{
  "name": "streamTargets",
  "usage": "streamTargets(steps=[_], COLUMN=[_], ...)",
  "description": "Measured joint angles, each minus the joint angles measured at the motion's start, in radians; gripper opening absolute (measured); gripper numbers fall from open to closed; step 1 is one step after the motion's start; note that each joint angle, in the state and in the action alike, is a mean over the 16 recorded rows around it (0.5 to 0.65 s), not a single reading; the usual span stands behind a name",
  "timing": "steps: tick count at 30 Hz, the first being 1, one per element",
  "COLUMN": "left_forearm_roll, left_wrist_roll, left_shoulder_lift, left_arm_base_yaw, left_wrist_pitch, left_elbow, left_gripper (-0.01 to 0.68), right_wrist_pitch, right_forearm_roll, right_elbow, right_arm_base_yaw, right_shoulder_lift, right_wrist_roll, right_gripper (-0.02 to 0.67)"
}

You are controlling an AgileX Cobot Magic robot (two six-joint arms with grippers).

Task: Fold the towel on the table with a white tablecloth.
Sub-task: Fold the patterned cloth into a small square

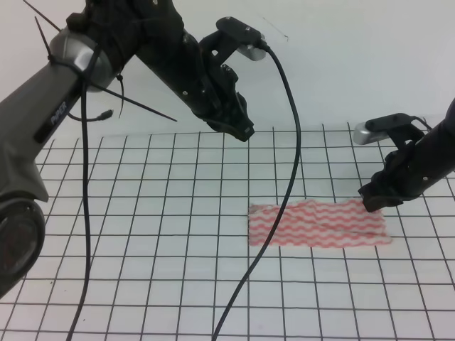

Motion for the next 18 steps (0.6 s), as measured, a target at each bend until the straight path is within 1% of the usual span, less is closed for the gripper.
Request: streamTargets(steps=[4, 8, 18], left_forearm_roll=[0.009, 0.016, 0.028], left_wrist_roll=[-0.002, -0.004, -0.009], left_shoulder_lift=[0.000, 0.000, 0.000], left_arm_base_yaw=[0.000, 0.000, 0.000], left_wrist_pitch=[0.000, 0.000, 0.000], left_elbow=[0.000, 0.000, 0.000], left_gripper=[0.022, 0.022, 0.022], right_wrist_pitch=[-0.003, -0.002, -0.002], right_forearm_roll=[0.010, 0.012, -0.027], right_elbow=[0.000, 0.000, 0.000], right_arm_base_yaw=[0.000, -0.001, -0.002], right_shoulder_lift=[0.001, 0.001, -0.006], right_wrist_roll=[-0.012, -0.017, 0.015], right_gripper=[0.034, 0.004, -0.002])
